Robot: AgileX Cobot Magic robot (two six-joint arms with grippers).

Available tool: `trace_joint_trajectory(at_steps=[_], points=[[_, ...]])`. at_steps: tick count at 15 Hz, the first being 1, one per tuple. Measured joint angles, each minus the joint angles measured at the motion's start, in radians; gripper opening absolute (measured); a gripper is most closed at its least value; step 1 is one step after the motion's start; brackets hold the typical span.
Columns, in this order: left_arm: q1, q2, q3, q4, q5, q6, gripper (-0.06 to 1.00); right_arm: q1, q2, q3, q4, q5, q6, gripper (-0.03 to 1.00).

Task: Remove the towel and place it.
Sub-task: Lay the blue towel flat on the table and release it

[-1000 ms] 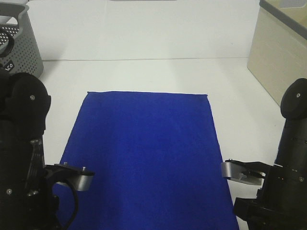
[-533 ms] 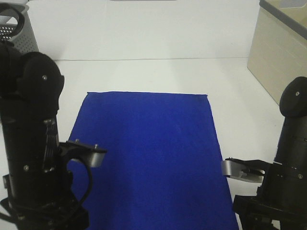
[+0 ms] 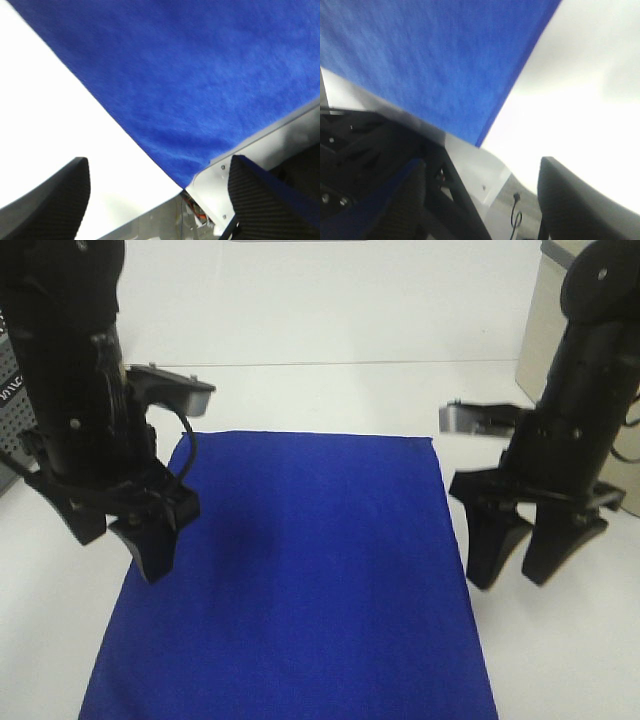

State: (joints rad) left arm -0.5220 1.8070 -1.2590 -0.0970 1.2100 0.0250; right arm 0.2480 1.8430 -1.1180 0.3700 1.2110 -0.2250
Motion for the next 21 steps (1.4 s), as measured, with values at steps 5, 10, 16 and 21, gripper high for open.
trace_joint_trajectory(at_steps=[5,10,16,21], points=[[0.256,0.063,-0.223,0.017,0.001,0.019,0.72,-0.149,0.030,-0.374,0.001,-0.001,0.026,0.66],[0.345,0.200,-0.377,0.017,-0.014,0.042,0.72,-0.158,0.045,-0.479,-0.052,0.002,0.047,0.96],[0.345,0.407,-0.592,-0.063,-0.018,0.084,0.72,-0.181,0.260,-0.656,0.004,0.005,-0.003,0.96],[0.345,0.565,-0.788,-0.077,-0.010,0.102,0.72,-0.181,0.430,-0.835,0.066,0.003,-0.003,0.96]])
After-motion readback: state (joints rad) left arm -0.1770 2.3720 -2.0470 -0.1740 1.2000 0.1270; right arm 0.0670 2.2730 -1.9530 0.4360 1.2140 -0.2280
